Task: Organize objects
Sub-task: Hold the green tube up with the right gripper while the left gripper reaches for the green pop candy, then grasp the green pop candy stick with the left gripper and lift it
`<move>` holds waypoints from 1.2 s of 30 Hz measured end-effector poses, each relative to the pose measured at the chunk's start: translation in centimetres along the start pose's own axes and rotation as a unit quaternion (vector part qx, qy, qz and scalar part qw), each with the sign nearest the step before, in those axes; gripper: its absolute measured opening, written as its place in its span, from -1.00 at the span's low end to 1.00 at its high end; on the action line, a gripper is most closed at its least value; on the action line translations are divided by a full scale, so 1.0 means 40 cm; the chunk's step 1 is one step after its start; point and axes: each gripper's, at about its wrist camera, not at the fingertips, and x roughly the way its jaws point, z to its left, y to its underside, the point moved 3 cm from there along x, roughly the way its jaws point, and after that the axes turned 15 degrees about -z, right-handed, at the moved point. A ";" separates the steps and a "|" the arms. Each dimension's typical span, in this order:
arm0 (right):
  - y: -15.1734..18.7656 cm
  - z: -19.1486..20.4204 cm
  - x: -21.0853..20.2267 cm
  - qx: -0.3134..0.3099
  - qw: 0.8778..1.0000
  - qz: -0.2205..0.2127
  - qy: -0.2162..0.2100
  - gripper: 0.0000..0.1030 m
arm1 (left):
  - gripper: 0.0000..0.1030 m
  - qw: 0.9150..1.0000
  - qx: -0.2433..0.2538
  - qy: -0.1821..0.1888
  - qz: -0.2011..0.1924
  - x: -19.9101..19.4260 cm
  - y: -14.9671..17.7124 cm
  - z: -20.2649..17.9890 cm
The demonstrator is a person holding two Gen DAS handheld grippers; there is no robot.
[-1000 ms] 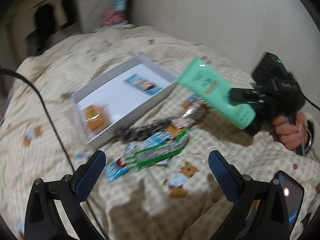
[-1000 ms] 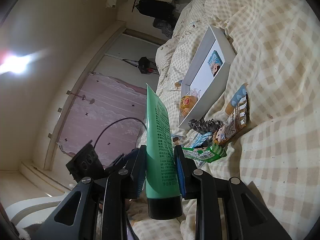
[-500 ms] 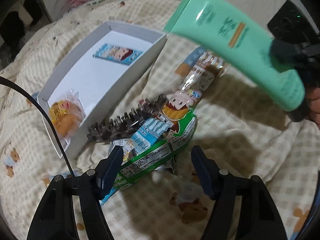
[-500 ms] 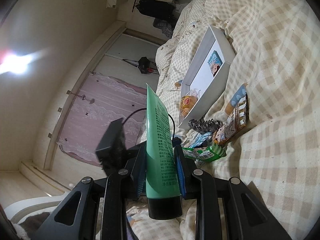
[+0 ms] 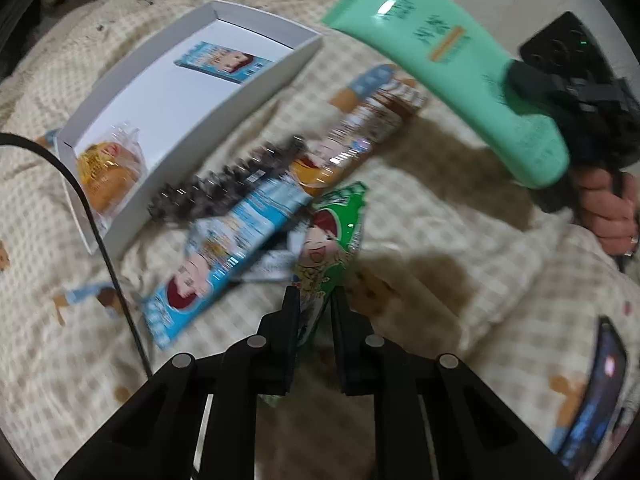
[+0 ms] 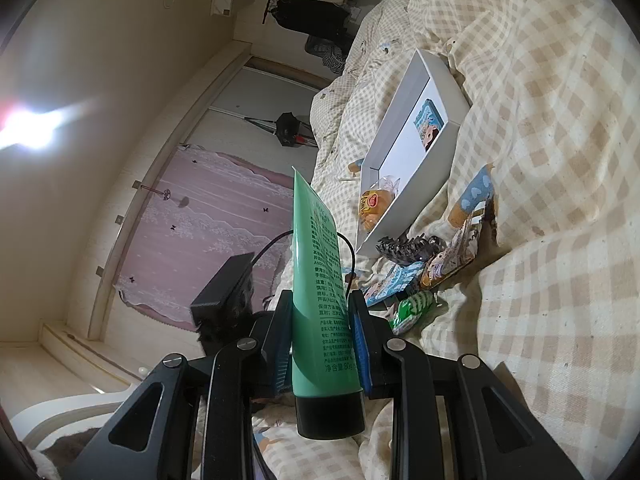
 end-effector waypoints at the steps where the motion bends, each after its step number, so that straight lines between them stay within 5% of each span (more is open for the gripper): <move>1: -0.001 -0.002 0.001 0.000 1.000 0.000 0.000 -0.45 | -0.67 1.000 -0.007 0.023 0.004 -0.006 0.003 -0.007; 2: 0.000 0.000 0.000 0.000 1.000 0.000 0.000 -0.44 | -0.65 0.997 -0.008 0.074 0.016 -0.013 0.010 -0.023; 4: -0.001 -0.002 -0.001 0.000 1.000 0.001 0.000 -0.45 | -0.47 0.993 0.011 0.116 0.020 -0.024 0.018 -0.044; 7: 0.001 -0.001 -0.003 0.000 1.000 0.001 0.000 -0.44 | 0.25 0.995 0.012 0.097 0.004 -0.035 0.013 -0.042; 12: 0.001 0.000 -0.004 0.000 1.000 0.001 0.000 -0.45 | 0.40 0.996 -0.062 0.060 -0.032 -0.033 -0.029 0.027; 14: 0.001 -0.001 -0.005 0.001 1.000 0.002 0.001 -0.45 | 0.41 0.996 -0.071 0.041 -0.028 -0.013 -0.036 0.043; 24: 0.004 -0.001 -0.009 0.001 1.000 0.002 -0.001 -0.45 | 0.40 0.993 -0.100 0.060 -0.004 0.070 -0.022 0.026; 25: 0.004 -0.001 -0.009 0.001 1.000 0.002 -0.001 -0.45 | 0.34 0.993 -0.104 0.055 0.001 0.079 -0.017 0.026; 27: 0.004 -0.001 -0.009 0.002 1.000 0.002 -0.001 -0.45 | -0.24 0.993 -0.106 0.049 0.016 0.098 -0.004 0.023; 31: 0.003 -0.002 -0.010 0.001 1.000 0.002 -0.001 -0.45 | -0.34 0.995 -0.088 0.032 0.021 0.097 0.014 0.004; 36: 0.004 -0.001 -0.012 0.001 1.000 0.001 -0.002 -0.45 | -0.36 0.992 -0.123 0.020 -0.009 0.009 0.023 0.025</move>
